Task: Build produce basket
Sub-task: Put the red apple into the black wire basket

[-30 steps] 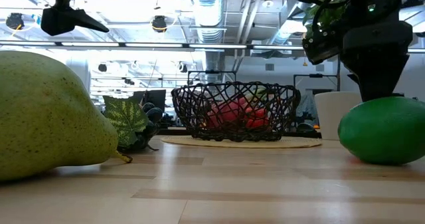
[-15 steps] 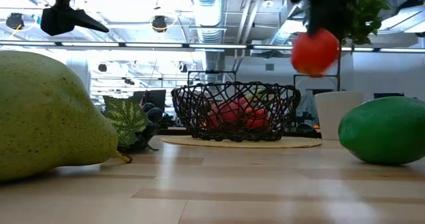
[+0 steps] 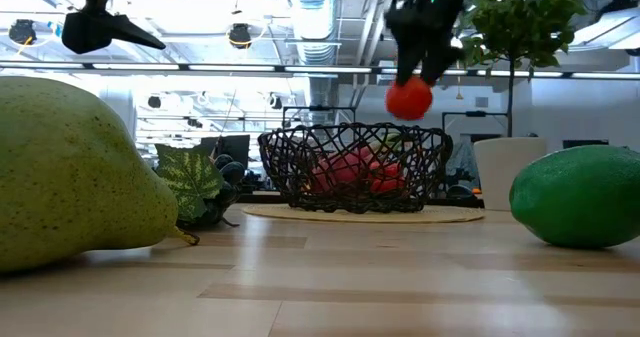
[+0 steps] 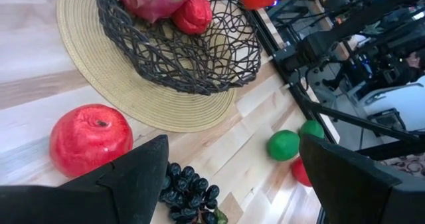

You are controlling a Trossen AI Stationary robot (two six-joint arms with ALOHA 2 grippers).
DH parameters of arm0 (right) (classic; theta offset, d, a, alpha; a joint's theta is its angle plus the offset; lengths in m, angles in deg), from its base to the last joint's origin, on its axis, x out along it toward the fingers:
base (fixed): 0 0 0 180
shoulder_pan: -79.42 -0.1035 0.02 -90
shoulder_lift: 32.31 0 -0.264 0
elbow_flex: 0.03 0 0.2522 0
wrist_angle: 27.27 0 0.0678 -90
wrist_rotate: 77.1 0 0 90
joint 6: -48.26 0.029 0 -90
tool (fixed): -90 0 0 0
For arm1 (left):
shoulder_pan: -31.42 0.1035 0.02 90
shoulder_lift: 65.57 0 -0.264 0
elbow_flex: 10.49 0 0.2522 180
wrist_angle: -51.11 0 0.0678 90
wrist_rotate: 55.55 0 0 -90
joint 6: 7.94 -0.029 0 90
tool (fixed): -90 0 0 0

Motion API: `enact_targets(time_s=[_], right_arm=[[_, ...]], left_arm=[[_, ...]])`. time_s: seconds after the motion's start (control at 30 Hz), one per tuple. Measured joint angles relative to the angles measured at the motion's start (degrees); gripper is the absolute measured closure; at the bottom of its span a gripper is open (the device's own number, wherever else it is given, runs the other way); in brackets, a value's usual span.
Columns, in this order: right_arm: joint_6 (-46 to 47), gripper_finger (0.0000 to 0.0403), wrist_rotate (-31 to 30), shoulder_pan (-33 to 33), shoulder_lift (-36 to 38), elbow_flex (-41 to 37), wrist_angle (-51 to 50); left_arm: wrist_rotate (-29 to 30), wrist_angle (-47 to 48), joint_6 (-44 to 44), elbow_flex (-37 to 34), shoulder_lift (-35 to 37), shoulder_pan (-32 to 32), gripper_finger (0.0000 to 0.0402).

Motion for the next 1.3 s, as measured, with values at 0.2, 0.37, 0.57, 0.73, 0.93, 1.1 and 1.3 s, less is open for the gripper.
enact_targets(time_s=[0.2,0.37,0.57,0.73,0.93,1.1,1.3], right_arm=[[-0.52,0.0115,2.64,2.01,-7.91,-0.02,-0.06],[-0.86,0.0115,5.35,0.80,-11.94,0.00,0.23],[-0.96,0.0115,5.90,-1.40,-13.82,-0.02,-0.42],[-0.96,0.0115,5.74,-1.31,-13.73,0.00,-0.37],[-0.96,0.0101,5.94,-0.22,-13.73,0.00,-1.14],[-1.23,0.0052,6.88,0.13,-13.73,0.00,-0.97],[-1.67,0.0024,6.93,0.60,-13.71,0.00,-0.81]], left_arm=[[0.09,-0.02,0.58,0.00,0.02,0.00,0.0077],[0.19,-0.02,0.59,0.00,0.01,0.00,0.0077],[0.60,0.01,0.53,0.02,0.00,-0.02,0.0077],[1.36,0.43,0.37,0.00,0.00,0.00,0.0077],[1.36,1.07,0.37,0.02,0.00,0.00,0.0077],[1.36,1.14,0.37,0.02,0.00,-0.01,0.0077],[1.36,1.16,0.35,0.02,0.00,-0.02,0.0077]])
